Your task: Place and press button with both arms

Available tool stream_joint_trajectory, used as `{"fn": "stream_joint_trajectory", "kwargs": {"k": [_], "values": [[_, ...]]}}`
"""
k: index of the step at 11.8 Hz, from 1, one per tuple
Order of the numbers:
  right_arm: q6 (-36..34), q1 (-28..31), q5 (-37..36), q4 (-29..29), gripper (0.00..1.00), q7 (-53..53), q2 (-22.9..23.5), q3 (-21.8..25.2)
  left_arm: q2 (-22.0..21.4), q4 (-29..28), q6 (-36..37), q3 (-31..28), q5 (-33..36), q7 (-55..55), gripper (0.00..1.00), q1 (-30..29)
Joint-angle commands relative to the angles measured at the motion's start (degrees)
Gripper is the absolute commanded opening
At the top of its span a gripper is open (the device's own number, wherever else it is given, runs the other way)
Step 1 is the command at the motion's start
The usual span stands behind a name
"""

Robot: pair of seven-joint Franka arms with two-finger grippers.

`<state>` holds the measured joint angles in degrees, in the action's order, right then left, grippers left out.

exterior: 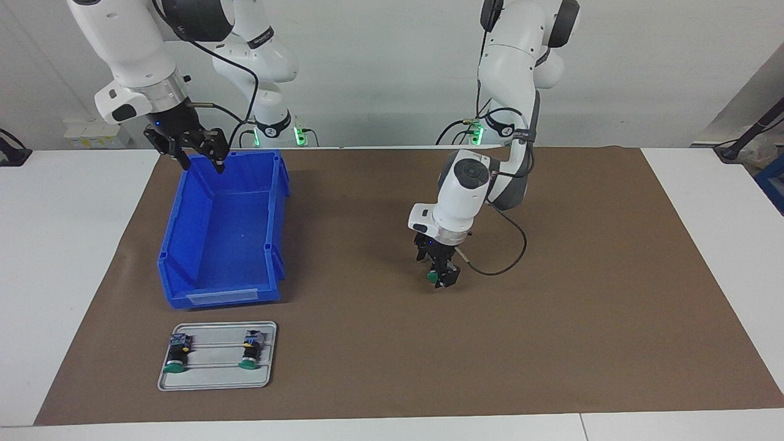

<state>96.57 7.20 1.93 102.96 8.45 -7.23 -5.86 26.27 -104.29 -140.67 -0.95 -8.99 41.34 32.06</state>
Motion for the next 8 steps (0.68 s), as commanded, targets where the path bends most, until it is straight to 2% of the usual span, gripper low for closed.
{"fn": "stream_joint_trajectory", "kwargs": {"k": [1, 5, 8], "values": [[3.3, 0.9, 1.8, 2.0, 0.98, -2.0, -1.2, -0.5, -0.7, -1.7, 0.2, -1.2, -0.8, -3.3, 0.87, 0.7], [3.0, 0.2, 1.7, 1.5, 1.0, -1.8, -1.0, -0.7, -0.8, -1.7, 0.1, -1.3, -0.8, -14.8, 0.86, 0.6], [3.0, 1.1, 1.7, 1.5, 1.0, -1.8, -1.0, -0.9, -0.8, -1.8, -0.2, -1.3, -0.7, -24.5, 0.9, 0.5]]}}
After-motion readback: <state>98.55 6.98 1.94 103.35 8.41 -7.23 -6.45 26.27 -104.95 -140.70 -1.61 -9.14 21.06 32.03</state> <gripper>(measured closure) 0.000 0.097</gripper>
